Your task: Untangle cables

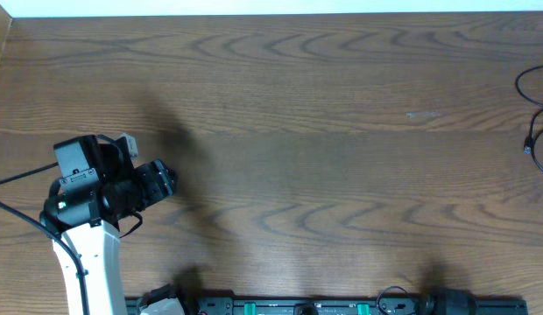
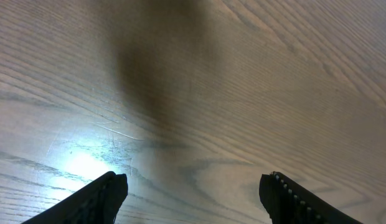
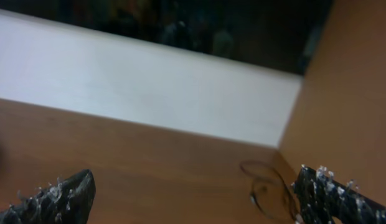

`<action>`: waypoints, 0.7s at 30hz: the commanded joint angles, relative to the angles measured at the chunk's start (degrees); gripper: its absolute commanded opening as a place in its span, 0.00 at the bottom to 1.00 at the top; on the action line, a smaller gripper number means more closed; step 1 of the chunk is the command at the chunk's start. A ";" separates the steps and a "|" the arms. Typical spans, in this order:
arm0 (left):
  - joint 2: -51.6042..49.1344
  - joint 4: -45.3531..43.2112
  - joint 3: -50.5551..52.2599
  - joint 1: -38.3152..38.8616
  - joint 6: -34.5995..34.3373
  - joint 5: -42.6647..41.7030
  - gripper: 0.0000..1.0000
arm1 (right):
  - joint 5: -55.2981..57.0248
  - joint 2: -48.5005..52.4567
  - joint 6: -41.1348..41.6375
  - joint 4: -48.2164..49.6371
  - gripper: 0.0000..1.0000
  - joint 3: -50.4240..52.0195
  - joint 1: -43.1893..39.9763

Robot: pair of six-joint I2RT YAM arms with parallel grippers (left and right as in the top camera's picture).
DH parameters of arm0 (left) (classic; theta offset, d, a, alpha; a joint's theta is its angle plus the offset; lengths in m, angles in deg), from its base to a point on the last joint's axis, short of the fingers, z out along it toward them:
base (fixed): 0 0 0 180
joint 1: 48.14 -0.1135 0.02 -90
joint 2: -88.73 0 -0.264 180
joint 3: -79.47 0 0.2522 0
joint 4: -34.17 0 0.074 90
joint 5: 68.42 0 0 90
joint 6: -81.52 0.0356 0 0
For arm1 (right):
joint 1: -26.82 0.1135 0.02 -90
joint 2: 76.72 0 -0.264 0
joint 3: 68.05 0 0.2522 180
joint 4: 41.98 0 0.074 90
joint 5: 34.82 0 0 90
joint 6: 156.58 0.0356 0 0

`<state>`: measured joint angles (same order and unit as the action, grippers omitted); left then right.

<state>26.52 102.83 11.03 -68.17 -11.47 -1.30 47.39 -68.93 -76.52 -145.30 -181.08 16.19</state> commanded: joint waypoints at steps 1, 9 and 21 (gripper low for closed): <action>0.57 0.02 -0.31 0.13 -0.07 -0.90 0.74 | 3.91 0.72 -0.39 -1.62 0.99 1.60 0.24; 0.57 0.17 -0.31 0.13 -0.04 -0.90 0.74 | 1.01 0.68 -0.90 -2.51 0.99 2.32 1.55; 0.57 0.15 -0.31 0.13 -0.04 -0.90 0.74 | 1.55 0.68 -4.76 -2.64 0.99 3.85 7.32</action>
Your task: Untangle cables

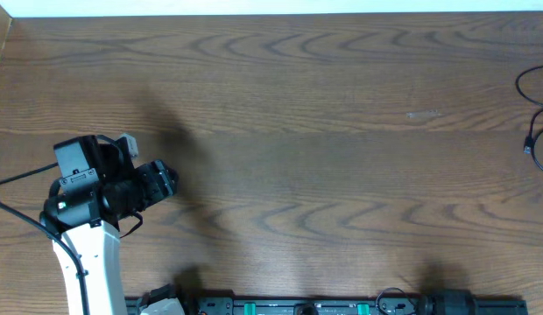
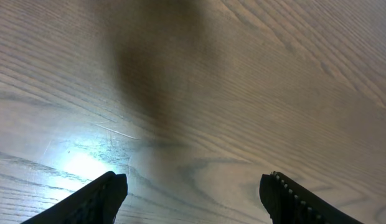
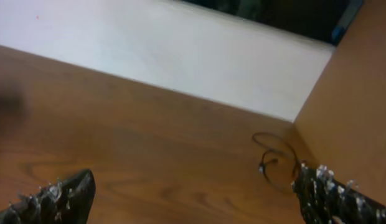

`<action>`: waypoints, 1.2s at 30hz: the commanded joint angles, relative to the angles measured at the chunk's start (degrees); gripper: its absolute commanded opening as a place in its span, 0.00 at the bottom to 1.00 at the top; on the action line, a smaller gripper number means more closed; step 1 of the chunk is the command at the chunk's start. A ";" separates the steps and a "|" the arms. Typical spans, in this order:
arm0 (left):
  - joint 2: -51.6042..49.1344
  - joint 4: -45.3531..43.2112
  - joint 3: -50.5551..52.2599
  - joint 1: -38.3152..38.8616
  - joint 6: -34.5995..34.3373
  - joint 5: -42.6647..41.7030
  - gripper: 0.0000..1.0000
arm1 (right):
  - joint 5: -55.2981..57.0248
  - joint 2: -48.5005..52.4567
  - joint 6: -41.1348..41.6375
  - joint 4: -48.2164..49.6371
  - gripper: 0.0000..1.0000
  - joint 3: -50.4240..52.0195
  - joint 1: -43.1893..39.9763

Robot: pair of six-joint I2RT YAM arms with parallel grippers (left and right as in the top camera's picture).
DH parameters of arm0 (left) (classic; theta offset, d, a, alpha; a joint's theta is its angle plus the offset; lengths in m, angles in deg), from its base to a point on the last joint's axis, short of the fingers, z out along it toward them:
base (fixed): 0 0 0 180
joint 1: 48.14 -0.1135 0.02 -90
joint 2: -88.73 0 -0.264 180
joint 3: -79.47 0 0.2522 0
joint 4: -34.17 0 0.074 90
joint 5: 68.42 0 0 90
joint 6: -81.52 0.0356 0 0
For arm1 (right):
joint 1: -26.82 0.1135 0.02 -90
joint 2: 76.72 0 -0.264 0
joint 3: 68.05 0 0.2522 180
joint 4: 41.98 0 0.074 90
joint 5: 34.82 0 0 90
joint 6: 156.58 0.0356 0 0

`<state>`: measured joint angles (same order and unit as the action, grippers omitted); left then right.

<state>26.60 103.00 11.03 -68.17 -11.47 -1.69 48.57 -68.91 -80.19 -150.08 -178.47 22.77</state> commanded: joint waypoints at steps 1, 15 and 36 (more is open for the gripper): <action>0.48 -0.02 -0.31 0.13 -0.04 -0.52 0.74 | 0.28 0.66 -1.05 4.07 0.99 2.23 0.87; 0.48 0.63 -0.31 0.13 -0.04 -0.52 0.75 | -4.74 0.66 11.89 42.29 0.99 33.00 1.01; 0.48 0.33 -0.31 0.13 -0.04 -0.59 0.74 | -0.83 0.66 24.76 80.30 0.99 73.50 1.01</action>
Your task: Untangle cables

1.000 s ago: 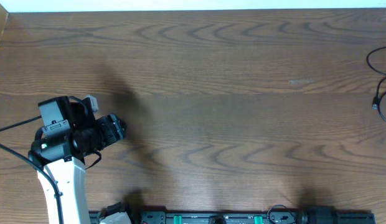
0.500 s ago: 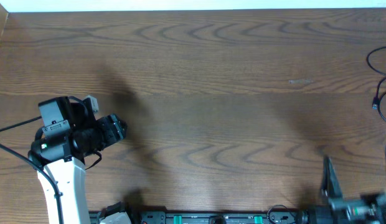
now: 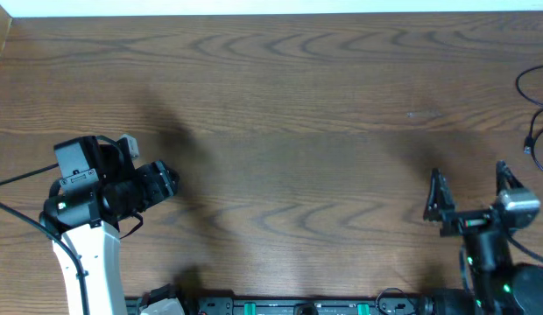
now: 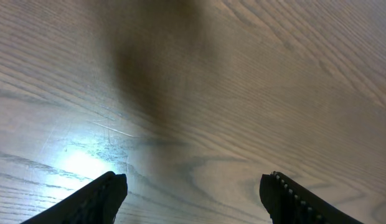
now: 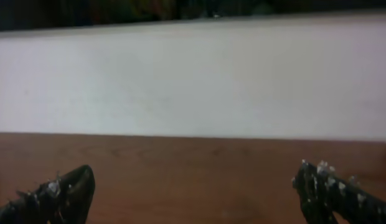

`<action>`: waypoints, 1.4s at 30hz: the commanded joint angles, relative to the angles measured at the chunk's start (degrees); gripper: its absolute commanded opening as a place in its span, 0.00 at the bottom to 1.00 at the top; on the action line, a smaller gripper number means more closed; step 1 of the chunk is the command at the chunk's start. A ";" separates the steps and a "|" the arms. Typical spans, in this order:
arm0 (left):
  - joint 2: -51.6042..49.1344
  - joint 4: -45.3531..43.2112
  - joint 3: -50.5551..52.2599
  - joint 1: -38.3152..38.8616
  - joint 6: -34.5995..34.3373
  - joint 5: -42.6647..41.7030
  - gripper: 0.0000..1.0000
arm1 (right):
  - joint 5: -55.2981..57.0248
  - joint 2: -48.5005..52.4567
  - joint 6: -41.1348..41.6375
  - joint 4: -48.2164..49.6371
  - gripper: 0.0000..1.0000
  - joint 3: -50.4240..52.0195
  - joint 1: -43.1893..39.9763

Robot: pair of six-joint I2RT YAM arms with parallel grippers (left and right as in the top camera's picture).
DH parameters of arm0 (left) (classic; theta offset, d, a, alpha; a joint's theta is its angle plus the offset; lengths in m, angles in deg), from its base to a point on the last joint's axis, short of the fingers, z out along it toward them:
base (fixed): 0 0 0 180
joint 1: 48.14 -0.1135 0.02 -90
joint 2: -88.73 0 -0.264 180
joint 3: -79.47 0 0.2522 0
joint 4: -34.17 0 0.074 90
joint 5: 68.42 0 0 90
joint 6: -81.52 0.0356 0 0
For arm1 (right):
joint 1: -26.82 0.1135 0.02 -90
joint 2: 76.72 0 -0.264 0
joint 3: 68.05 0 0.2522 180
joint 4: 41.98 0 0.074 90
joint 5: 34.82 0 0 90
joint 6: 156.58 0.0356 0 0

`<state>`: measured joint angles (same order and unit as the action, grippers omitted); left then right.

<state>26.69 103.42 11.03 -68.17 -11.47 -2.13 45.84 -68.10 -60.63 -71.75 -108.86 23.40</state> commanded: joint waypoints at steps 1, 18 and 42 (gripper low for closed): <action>0.39 -0.13 -0.31 0.13 -0.02 -0.15 0.74 | 1.92 -0.15 5.99 3.21 0.99 5.77 0.37; 0.39 -0.22 -0.31 0.13 -0.04 -0.15 0.74 | 4.31 -0.13 8.50 4.79 0.99 20.55 0.37; 0.39 -0.02 -0.31 0.13 -0.04 -0.33 0.75 | 5.35 0.39 11.37 -3.69 0.99 21.11 0.37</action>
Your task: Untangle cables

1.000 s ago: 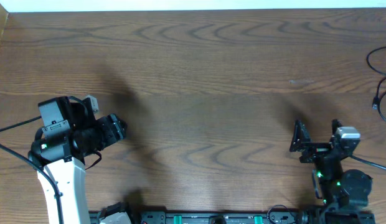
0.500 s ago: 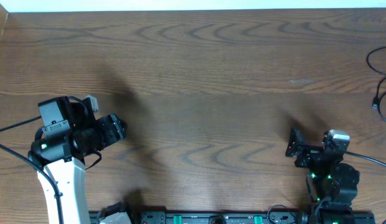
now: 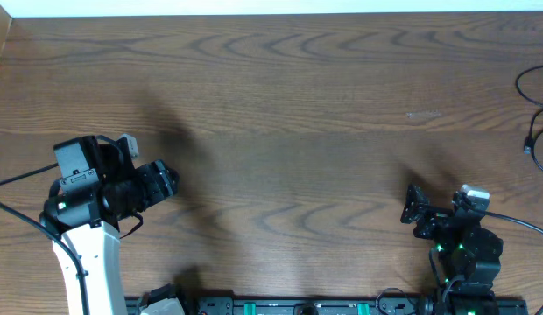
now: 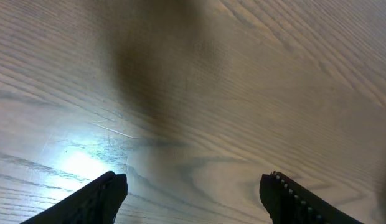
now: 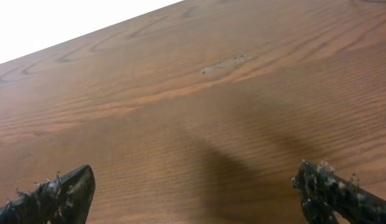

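Note:
A thin black cable (image 3: 526, 147) lies coiled at the table's far right edge, partly cut off by the overhead view; neither wrist view shows it. My right gripper (image 3: 440, 208) hovers near the front right, well to the left of and nearer than the cable. In its wrist view it (image 5: 193, 193) is open over bare wood, nothing between the fingers. My left gripper (image 3: 165, 182) sits at the left side of the table, far from the cable. Its own view shows it (image 4: 193, 194) open over bare wood too.
The wooden table (image 3: 289, 114) has a white strip along its back edge. A pale scuff (image 5: 225, 63) marks the wood ahead of the right gripper. A black rail with green parts (image 3: 298, 307) runs along the front edge.
My right gripper has shifted slightly left and tipped down: its camera faced the white back wall, now the tabletop. It stays open. The left arm has not moved.
At first the right arm was outside the overhead view, its camera catching the cable in the far right corner. Later the open gripper appeared near the front right, facing the back wall. Now it faces the table. The left gripper stayed open throughout.

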`<action>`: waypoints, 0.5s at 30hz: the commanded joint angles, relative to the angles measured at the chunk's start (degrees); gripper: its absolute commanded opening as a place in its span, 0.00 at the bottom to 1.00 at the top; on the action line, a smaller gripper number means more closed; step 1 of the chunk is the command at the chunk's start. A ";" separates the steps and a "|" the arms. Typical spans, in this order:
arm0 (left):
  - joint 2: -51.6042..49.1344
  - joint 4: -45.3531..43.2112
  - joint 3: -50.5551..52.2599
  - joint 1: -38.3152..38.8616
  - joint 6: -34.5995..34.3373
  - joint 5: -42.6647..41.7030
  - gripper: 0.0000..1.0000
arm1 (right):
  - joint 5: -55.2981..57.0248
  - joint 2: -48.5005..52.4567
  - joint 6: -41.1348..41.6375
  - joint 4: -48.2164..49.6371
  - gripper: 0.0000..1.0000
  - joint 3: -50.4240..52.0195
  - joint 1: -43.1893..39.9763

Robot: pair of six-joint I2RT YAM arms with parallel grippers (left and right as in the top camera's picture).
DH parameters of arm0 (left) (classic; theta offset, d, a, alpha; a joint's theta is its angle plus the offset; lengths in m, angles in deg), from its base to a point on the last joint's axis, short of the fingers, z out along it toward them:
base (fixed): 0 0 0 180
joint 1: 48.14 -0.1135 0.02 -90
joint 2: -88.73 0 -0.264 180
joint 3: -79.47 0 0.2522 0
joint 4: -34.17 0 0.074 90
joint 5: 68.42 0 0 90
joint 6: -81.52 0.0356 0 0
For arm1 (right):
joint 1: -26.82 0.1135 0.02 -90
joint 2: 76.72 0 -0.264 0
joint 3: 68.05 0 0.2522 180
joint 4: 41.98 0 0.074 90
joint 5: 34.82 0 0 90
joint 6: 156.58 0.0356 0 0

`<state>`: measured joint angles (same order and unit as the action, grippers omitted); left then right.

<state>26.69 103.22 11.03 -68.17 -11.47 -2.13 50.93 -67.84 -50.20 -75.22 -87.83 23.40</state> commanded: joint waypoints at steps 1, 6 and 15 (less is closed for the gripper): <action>0.39 0.17 -0.31 0.13 -0.04 -0.33 0.74 | 0.26 0.13 0.96 -0.20 0.99 0.09 0.37; 0.39 0.17 -0.31 0.13 -0.07 -0.33 0.74 | 0.26 0.13 0.96 -0.20 0.99 0.09 0.37; 0.39 0.35 -0.31 0.13 0.96 -0.31 0.75 | 0.26 -2.64 0.94 -0.20 0.99 0.09 0.37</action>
<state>26.69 103.24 11.03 -68.17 -11.42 -2.13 50.93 -68.23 -50.18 -75.24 -87.83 23.40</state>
